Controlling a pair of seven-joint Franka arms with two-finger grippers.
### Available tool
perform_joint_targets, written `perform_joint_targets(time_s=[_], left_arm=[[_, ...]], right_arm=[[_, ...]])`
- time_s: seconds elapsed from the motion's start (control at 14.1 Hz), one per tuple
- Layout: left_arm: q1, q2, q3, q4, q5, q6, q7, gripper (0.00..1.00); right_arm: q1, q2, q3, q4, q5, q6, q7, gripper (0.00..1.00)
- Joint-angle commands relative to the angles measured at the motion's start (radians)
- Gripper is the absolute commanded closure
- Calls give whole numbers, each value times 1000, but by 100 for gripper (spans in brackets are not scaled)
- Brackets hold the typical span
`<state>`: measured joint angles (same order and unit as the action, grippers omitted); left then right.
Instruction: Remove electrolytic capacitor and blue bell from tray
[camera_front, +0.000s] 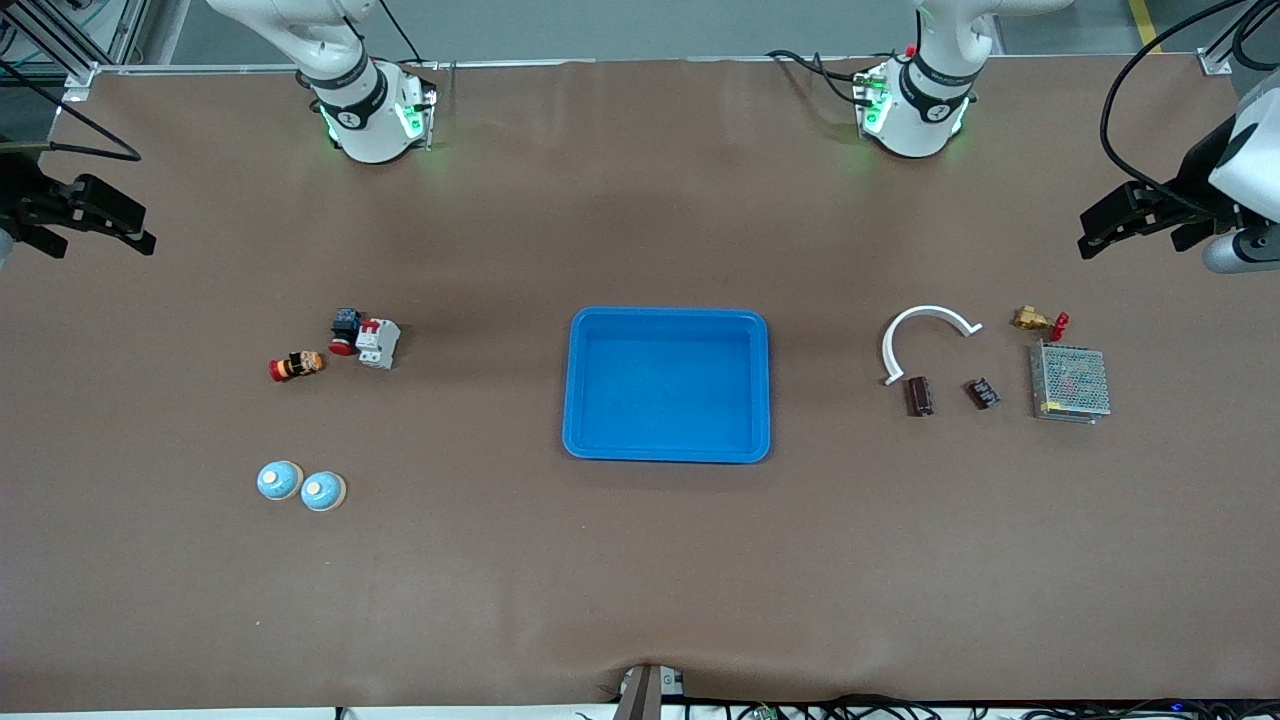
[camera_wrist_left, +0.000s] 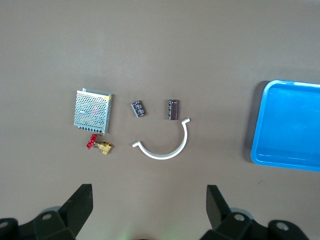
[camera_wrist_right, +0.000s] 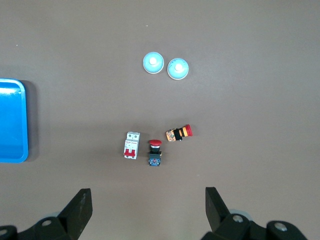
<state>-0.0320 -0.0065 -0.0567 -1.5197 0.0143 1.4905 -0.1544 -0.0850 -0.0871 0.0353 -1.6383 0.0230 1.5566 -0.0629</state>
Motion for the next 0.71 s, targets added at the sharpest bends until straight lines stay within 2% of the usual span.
perform_joint_targets(time_s=[0.0,0.64], left_arm=[[4,-7,1,12,-14,-18,22,0],[3,-7,1,12,-14,-18,22,0]], right_arm=[[-19,3,15,21,-15,-21,9,0],[-27,4,17,54,-14,-52,8,0]])
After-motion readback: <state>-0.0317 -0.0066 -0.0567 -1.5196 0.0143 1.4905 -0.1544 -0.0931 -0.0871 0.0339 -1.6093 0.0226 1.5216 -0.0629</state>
